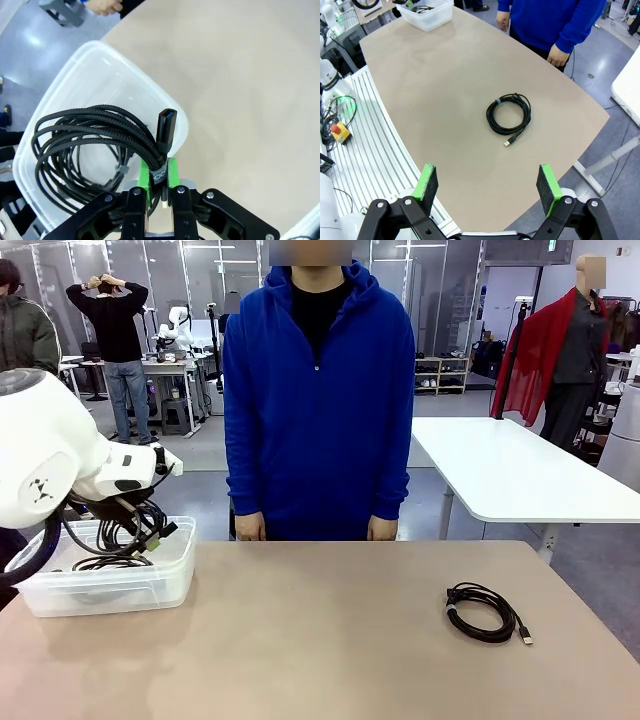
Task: Organize and store the cables.
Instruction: Place the USB Extension Cable into the Organizing box.
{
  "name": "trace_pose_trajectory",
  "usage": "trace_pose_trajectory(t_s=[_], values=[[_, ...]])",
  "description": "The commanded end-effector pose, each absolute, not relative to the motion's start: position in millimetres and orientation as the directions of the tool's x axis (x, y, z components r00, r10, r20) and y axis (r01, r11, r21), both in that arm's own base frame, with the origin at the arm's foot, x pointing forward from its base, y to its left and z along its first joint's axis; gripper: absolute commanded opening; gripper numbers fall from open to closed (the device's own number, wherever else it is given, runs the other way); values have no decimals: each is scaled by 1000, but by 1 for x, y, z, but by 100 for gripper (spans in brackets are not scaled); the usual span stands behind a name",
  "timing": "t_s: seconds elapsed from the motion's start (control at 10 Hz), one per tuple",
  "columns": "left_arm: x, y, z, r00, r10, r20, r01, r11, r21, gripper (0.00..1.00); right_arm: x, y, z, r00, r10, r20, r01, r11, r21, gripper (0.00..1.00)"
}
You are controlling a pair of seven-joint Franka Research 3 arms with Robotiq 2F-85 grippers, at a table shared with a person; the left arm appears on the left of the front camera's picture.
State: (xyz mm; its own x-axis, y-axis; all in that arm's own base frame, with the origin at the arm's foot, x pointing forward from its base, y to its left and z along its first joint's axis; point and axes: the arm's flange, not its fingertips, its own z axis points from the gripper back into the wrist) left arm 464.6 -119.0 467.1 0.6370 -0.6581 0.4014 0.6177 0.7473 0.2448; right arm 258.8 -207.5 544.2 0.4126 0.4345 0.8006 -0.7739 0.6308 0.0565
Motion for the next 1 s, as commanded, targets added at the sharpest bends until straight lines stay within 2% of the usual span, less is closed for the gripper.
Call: trace_pose_trajectory(t_s=[0.0,0.3,0.7,0.9], values=[[483,-103,485,658,-648,383,610,758,232,16,260,-207,544,413,435,800,-771,634,53,100],[510,-82,488,693,-635,343,615,768,179,16,260,-207,544,413,435,800,-771,634,53,100],[536,-63,455,771,-549,322,556,827,79,16,260,-207,544,413,435,800,-771,634,53,100],[547,-54,445,803,-509,310,511,856,79,16,260,-207,544,413,435,800,-771,634,53,100]])
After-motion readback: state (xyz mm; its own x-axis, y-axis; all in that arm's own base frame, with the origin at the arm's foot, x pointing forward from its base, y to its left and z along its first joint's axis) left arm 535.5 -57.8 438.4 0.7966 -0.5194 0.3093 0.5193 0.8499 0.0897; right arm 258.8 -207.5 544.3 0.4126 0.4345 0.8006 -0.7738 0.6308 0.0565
